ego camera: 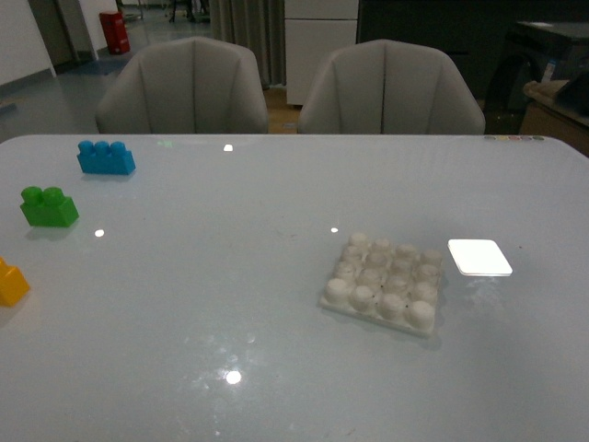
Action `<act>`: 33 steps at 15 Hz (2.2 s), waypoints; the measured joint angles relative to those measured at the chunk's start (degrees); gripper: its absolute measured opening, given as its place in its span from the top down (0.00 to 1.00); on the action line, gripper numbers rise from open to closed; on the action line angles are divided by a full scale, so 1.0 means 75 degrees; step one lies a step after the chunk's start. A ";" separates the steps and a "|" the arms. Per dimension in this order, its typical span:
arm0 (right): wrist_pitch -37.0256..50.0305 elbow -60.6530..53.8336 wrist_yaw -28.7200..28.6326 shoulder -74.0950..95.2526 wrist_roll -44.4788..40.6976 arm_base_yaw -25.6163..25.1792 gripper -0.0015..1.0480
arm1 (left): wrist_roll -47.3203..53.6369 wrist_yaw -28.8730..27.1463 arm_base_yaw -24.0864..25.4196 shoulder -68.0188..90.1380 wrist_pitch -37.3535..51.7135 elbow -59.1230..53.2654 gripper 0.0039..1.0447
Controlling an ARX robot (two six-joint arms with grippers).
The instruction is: Insert yellow block into base center
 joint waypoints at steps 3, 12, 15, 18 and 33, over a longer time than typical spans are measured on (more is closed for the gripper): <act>-0.1005 0.1212 -0.0029 0.1906 -0.0006 0.0612 0.06 | 0.0000 0.0000 0.0000 0.0000 0.0000 0.0000 0.06; -0.1501 0.1839 0.0227 0.3762 0.1116 0.1571 0.06 | 0.0000 0.0000 0.0000 0.0000 -0.0003 0.0000 0.06; -0.1722 0.2090 0.0236 0.4022 0.1443 0.1568 0.06 | 0.0000 0.0000 0.0000 0.0000 0.0000 0.0000 0.06; -0.1818 0.2340 0.0204 0.4269 0.1757 0.1617 0.06 | 0.0000 0.0000 0.0000 0.0000 -0.0003 0.0000 0.06; -0.1588 0.2792 0.0242 0.4674 0.2154 0.2707 0.06 | 0.0000 0.0000 0.0000 0.0000 -0.0003 0.0000 0.06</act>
